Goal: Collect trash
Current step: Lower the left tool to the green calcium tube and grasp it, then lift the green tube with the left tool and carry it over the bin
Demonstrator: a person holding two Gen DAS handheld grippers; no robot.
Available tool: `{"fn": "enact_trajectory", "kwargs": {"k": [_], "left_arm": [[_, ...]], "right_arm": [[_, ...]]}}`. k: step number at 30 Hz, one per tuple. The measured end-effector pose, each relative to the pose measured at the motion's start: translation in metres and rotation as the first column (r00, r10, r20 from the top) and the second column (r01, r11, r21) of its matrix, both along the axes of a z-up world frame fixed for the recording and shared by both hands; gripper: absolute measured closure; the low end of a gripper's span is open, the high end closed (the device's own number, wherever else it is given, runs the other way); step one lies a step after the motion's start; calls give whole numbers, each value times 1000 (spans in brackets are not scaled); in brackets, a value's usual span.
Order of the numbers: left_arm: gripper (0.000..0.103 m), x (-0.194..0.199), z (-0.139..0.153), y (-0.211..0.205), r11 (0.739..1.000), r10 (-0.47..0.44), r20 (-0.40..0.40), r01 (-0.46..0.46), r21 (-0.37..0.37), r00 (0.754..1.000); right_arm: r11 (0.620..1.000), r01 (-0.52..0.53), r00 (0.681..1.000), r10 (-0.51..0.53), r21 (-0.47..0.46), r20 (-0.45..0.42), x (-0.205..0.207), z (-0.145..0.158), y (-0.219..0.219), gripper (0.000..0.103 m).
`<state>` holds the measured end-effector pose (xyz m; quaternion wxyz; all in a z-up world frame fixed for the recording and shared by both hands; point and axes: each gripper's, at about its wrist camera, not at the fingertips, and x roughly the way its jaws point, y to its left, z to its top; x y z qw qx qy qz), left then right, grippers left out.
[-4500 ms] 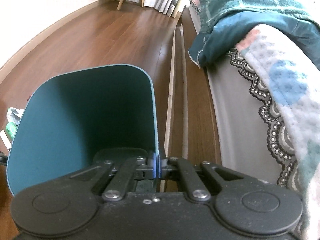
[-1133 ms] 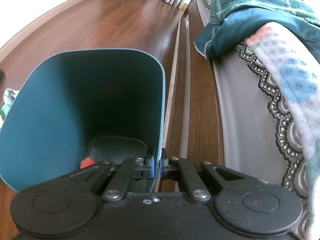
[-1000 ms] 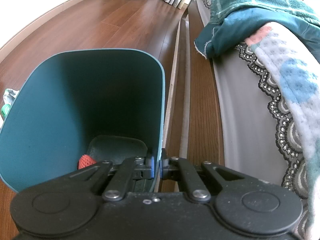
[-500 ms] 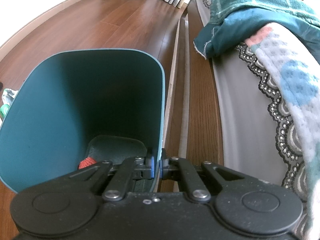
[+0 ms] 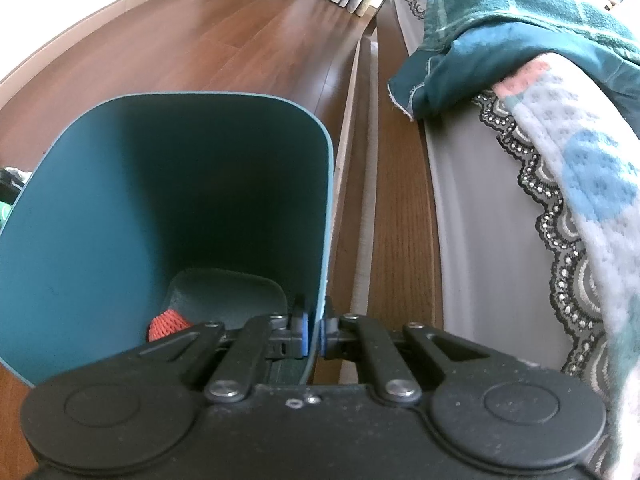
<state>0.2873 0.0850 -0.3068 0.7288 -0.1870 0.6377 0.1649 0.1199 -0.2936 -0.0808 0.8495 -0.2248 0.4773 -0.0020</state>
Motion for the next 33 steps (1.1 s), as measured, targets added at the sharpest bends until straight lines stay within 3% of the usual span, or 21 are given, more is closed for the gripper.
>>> {"fn": "enact_trajectory", "kwargs": {"k": [7,16,23,33], "left_arm": [[22,3,-28,1,999,18,-50,-20,-41,999],[29,3,-34,7,996,26,-41,-30,-89,999],[50,-5,-28,8,996,12,-41,-15,-85,999],[52,-19,11,-4,995,-32,5,32,-95,999]], "right_arm": [[1000,14,1000,-14,-5,-4,4,-1,0,97],[1000,22,1000,-22,-12,-4,5,-2,0,97],[999,29,1000,-29,-17,0,4,-3,0,97],[999,29,1000,-29,-13,-1,3,-4,-3,96]]}}
